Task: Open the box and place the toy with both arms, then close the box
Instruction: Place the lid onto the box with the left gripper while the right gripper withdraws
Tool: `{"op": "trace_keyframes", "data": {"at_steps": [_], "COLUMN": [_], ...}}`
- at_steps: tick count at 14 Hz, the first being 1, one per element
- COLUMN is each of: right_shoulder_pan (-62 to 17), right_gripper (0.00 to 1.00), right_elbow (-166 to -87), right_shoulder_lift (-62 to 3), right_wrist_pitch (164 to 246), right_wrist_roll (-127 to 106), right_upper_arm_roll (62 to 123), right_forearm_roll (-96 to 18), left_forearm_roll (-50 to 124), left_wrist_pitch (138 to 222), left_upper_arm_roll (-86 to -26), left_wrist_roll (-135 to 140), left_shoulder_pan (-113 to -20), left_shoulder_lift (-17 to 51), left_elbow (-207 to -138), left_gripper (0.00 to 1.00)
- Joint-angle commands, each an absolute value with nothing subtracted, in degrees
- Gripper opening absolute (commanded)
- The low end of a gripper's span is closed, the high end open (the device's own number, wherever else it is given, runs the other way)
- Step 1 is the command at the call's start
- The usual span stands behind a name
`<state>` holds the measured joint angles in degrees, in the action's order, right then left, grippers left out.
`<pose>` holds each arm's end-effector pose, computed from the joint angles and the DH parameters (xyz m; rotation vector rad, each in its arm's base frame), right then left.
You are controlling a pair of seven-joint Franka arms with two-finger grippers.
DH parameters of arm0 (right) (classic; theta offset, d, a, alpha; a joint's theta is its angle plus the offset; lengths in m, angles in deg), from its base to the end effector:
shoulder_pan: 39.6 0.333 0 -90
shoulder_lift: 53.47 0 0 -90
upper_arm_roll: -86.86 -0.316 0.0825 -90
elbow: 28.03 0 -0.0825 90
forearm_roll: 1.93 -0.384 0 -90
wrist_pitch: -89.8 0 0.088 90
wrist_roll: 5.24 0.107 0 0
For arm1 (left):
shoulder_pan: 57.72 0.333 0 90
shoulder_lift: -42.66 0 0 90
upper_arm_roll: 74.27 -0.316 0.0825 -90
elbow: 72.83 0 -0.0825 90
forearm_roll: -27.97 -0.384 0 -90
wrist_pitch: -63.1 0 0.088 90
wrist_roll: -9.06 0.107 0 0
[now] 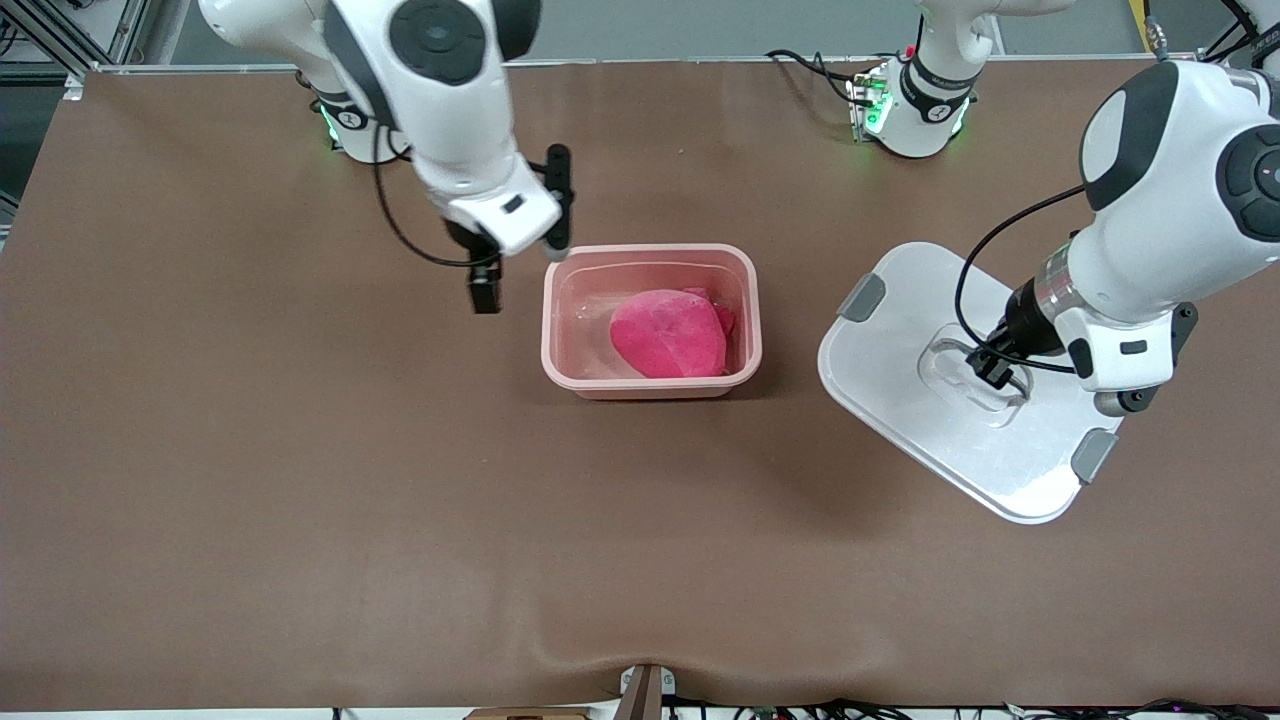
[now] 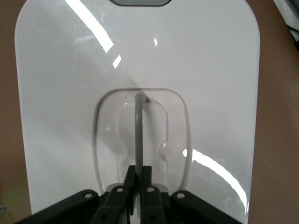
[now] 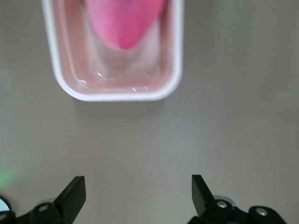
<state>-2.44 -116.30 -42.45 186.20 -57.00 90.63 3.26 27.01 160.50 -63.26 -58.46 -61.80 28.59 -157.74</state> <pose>0.5174 0.3346 0.5363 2.2300 2.0762 -0.1002 0.6150 -0.1508 0.5341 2.8096 1.3882 -0.0581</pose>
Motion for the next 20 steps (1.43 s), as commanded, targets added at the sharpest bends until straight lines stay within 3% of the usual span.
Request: {"op": "trace_keyframes", "data": {"at_steps": [1, 4, 10, 13, 20], "right_shoulder_pan": [-10.0, -18.4, -25.5, -31.8, -34.4], "right_gripper": [1.0, 1.0, 1.0, 1.0, 1.0], "right_elbow": [-117.2, -116.8, -116.7, -116.5, -119.0], "right_shoulder_lift": [-45.3, -46.4, -50.7, -50.6, -50.9], "right_wrist_pitch": [183.7, 182.7, 176.4, 180.9, 180.5], "right_wrist_roll": [-53.7, -47.2, -24.3, -24.3, -6.1], "right_upper_arm_roll": [89.8, 89.6, 90.0, 90.1, 94.3], "right_forearm_roll": [3.7, 3.5, 2.6, 0.7, -5.7], "left_forearm_roll": [28.1, 29.5, 29.6, 28.8, 27.8], "left_wrist_pitch": [159.5, 159.6, 160.5, 163.5, 169.1], "left_upper_arm_roll": [-63.3, -62.2, -59.3, -58.2, -58.2], "left_wrist_roll": [-61.3, -65.1, -73.3, -80.2, -99.9], "left_shoulder_pan": [-62.6, -62.7, -64.1, -67.1, -76.7], "left_shoulder_lift": [29.6, 29.5, 28.9, 28.0, 26.2], "left_elbow": [-157.7, -157.7, -157.7, -157.8, -158.5], "left_gripper": [0.0, 0.0, 0.0, 0.0, 0.0]}}
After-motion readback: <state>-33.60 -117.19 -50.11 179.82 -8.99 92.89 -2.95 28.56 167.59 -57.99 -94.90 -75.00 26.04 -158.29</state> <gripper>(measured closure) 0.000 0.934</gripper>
